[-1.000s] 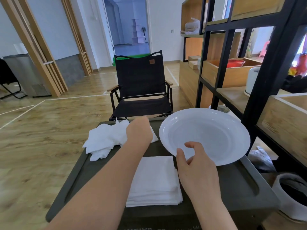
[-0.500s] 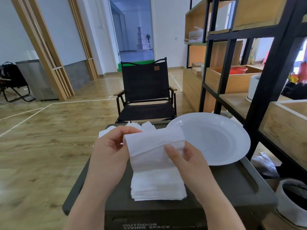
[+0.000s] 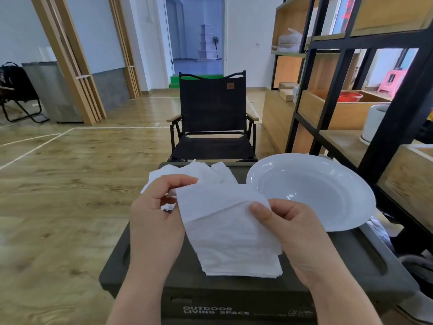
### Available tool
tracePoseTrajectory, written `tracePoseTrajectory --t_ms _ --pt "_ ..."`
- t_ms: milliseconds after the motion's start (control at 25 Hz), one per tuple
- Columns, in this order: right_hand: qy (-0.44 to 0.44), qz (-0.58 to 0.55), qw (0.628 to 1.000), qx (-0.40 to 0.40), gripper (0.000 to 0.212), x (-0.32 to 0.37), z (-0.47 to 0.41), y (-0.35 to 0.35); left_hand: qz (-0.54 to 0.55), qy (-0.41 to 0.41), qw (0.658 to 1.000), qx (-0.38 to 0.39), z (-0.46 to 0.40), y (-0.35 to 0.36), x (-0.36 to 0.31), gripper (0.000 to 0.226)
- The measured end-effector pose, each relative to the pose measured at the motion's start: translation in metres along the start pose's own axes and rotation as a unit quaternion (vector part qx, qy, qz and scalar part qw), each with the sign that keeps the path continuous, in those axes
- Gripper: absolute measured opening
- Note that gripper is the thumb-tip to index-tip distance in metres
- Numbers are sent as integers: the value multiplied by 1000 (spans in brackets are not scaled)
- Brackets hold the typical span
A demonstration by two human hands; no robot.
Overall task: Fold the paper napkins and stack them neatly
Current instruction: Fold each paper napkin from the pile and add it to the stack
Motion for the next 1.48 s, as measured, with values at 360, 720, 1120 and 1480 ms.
tracePoseTrajectory --t_ms 360,720,1120,1480 --pt "-59 -103 993 -22 27 17 0 4 -78 100 974 185 13 6 -51 27" --pt "-105 143 983 -54 68 20 -2 0 -98 67 981 155 10 12 -26 11" --pt "37 113 983 -141 31 -17 -7 -14 121 -212 968 60 15 34 65 21" --pt "81 382 903 -180 51 -42 -12 -19 -223 -145 962 67 9 33 89 33"
Point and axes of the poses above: each hand's wrist, its own z-axis away from the middle knuckle, its own y-axis out of the palm, x = y × z, the point moved 10 cm from there along -z, towards the middle knuckle, and after that the axes turned 13 degrees about z, right-handed, at the moved point
